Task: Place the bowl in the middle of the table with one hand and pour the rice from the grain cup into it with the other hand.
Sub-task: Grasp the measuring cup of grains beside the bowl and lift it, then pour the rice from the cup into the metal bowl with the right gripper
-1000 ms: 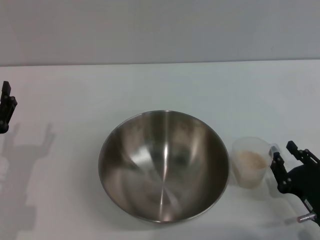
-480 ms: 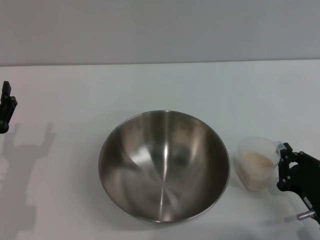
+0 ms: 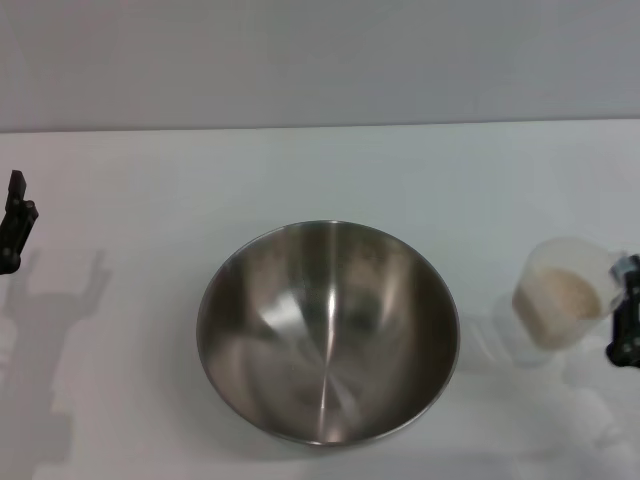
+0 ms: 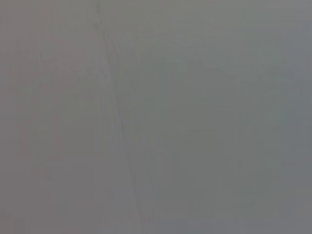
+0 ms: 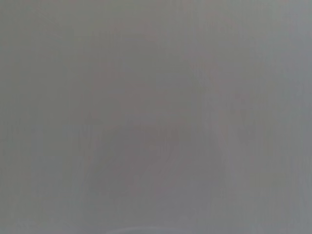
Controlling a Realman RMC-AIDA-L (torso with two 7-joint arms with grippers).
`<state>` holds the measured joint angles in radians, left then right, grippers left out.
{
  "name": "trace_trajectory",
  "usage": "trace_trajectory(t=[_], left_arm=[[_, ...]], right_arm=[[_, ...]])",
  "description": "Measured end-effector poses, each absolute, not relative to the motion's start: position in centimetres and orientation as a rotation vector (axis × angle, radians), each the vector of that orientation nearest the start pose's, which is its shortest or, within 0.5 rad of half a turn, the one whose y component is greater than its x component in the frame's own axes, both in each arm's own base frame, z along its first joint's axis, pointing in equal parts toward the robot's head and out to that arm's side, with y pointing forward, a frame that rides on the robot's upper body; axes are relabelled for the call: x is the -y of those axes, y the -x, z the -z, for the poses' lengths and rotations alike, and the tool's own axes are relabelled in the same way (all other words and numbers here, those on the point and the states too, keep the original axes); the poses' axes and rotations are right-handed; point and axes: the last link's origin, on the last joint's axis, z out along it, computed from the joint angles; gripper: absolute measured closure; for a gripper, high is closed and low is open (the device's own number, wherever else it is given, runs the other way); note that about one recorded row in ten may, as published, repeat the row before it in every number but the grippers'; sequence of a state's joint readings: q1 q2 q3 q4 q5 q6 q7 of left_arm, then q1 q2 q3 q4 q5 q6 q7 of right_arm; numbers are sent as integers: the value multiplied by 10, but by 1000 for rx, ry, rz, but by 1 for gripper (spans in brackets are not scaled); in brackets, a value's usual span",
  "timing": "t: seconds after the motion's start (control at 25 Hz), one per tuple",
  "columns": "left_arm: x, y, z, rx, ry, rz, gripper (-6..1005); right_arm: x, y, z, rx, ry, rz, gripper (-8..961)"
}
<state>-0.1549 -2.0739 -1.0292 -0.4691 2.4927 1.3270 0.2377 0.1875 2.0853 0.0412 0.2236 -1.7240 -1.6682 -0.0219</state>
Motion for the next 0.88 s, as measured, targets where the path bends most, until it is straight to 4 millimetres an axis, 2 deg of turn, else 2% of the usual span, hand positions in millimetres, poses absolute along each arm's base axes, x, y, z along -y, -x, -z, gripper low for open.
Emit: trace_trajectory(t=[0.16,0.2,0.28,0.32,0.44,0.6,0.68,0.88], left_arm=[[-275,315,-4,220,1442,627,152],[-275,315,-4,221,1443,626,152],[-274,316,-3,222,1444,625,152],[-273,317,-3,224,1445,622,152],[-272,317,-3,226,1445,620,153],[-271,318,-3,227,1446,617,153],[-271,318,-3,227,1446,617,153],[-273,318,-3,224,1451,613,153]], right_arm=[[-209,-314,21,-197,1584,-837,943],[-215,-306,19,-117,1573,-833,942],[-219,-302,18,-83,1570,-836,942],[-228,-292,18,-18,1572,-848,942],[-237,-285,19,28,1577,-851,943],[-253,-268,26,168,1590,-798,942],[-255,-264,28,203,1592,-782,942],[-257,-252,44,406,1601,-619,942]])
